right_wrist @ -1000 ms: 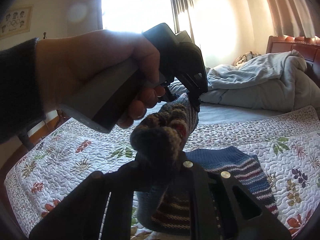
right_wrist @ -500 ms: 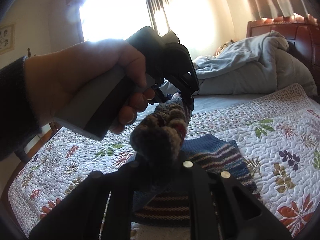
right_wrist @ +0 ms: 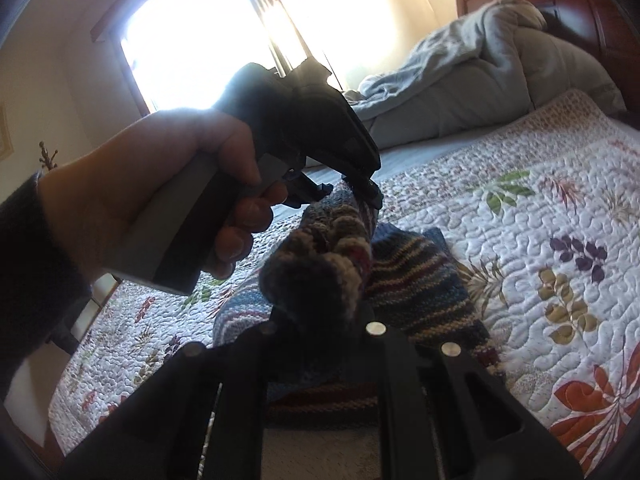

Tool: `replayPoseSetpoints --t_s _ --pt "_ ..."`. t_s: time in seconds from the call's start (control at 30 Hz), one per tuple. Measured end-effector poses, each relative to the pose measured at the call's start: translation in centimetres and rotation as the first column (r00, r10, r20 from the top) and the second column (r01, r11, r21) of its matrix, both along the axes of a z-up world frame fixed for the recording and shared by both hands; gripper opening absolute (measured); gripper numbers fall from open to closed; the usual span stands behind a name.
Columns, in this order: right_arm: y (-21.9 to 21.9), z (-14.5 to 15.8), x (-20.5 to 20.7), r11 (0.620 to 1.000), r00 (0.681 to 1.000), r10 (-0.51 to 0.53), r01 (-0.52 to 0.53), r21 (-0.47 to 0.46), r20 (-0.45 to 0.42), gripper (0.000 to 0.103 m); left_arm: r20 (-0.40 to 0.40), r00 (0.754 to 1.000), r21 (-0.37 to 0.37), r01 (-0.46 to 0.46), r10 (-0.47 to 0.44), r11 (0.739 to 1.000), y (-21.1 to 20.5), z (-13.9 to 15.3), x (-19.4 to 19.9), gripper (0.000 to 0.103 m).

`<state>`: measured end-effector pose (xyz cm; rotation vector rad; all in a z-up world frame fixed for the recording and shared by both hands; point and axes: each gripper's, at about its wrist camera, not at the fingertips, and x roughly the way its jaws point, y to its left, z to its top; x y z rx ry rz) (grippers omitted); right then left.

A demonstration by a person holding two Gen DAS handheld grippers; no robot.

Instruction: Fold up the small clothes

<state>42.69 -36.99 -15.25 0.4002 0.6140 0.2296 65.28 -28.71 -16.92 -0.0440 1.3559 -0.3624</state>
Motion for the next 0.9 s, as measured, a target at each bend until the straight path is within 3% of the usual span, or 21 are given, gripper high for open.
replayPoseSetpoints --t_s 0.37,0.47,0.5,0.53,0.6,0.63,0.7,0.8,0.9 --pt "-3.4 -4.3 0.8 0.991 0.992 0.013 0.005 0.136 -0.129 0.011 -0.012 1.000 0.048 0.002 -0.002 0.999 -2.3 -4.1 0.4 0.021" --pt "-4.3 -5.1 1.0 0.981 0.986 0.034 -0.001 0.196 -0.163 0.012 0.004 1.000 0.047 0.013 -0.013 0.999 -2.6 -3.7 0.3 0.033" --pt "-4.5 -5.3 1.0 0.977 0.984 0.039 -0.002 0.211 -0.172 0.014 0.020 1.000 0.035 0.021 -0.022 0.999 -2.7 -3.2 0.2 0.048" --pt "-4.8 -5.6 1.0 0.973 0.981 0.047 -0.003 0.231 -0.186 0.019 0.043 0.999 0.031 0.030 -0.031 0.999 -2.7 -2.5 0.1 0.061" --pt "-5.3 -6.3 1.0 0.965 0.975 0.049 0.009 0.261 -0.216 0.029 0.100 0.994 0.020 0.040 -0.042 0.999 -2.6 -0.9 -0.3 0.067" --pt "-5.7 -6.6 0.9 0.960 0.972 0.050 0.017 0.281 -0.231 0.042 0.123 0.991 0.008 0.058 -0.059 0.998 -2.4 0.1 -0.6 0.067" --pt "-6.9 -7.1 0.5 0.944 0.968 0.043 0.042 0.327 -0.248 0.058 0.162 0.985 -0.031 0.069 -0.064 0.997 -1.6 1.6 -1.5 0.071" --pt "-8.5 -7.4 0.1 0.911 0.964 0.077 0.035 0.412 -0.253 0.060 0.230 0.969 -0.105 0.111 -0.085 0.988 0.5 3.4 -5.3 0.075" --pt "-10.1 -6.9 -0.2 0.871 0.969 0.106 0.017 0.491 -0.221 0.063 0.261 0.961 -0.208 0.147 -0.090 0.967 3.7 2.8 -9.9 0.076"
